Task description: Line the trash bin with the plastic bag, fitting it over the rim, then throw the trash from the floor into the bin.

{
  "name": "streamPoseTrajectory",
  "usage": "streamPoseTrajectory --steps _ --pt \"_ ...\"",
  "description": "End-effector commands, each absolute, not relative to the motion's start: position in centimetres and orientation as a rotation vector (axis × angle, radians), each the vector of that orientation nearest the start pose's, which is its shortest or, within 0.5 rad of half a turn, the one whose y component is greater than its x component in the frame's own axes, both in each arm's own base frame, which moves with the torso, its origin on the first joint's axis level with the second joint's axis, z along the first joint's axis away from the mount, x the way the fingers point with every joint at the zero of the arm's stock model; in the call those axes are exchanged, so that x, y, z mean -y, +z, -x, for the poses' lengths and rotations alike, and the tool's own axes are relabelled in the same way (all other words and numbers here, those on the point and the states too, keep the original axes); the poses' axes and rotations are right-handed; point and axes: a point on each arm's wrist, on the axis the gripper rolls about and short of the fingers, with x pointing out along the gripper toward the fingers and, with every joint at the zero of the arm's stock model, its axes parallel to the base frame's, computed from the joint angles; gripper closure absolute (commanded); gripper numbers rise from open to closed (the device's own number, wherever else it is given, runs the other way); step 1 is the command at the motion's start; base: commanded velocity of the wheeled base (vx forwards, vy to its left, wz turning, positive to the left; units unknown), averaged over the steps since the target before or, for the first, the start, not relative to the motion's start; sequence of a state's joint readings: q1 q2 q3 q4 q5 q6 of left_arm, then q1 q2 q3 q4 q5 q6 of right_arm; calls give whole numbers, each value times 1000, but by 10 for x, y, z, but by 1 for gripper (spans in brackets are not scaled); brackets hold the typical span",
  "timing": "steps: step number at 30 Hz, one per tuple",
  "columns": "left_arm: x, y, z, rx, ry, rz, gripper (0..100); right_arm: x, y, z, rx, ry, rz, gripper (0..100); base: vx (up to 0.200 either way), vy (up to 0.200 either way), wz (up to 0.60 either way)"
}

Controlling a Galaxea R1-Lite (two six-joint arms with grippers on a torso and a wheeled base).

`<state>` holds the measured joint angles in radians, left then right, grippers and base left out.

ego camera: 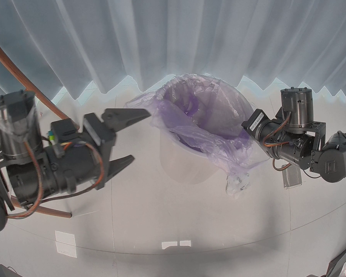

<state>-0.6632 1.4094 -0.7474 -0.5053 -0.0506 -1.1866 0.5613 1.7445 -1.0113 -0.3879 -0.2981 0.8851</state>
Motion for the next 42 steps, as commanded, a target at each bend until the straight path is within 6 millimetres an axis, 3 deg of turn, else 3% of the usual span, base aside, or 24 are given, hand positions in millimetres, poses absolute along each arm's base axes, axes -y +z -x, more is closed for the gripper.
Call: streamPoseTrajectory --steps 1,9,23,24,34,42 --pt "205 221 -207 -662 -588 1049 0 -166 192 -281 -422 87 -712 100 0 0 0" --pt "244 218 -205 -718 -664 1024 0 -165 182 -275 -452 80 -690 100 0 0 0" --pt "249 207 -211 -716 -611 1012 0 -165 182 -274 -414 106 -677 100 0 0 0" --pt "248 207 -212 -715 -609 1013 100 -165 182 -274 -414 106 -677 100 0 0 0" --pt "249 205 -208 -722 -613 997 100 -164 186 -276 -400 105 -693 100 0 0 0" --pt "230 177 -174 -797 -595 869 100 -158 195 -284 -363 85 -746 100 0 0 0"
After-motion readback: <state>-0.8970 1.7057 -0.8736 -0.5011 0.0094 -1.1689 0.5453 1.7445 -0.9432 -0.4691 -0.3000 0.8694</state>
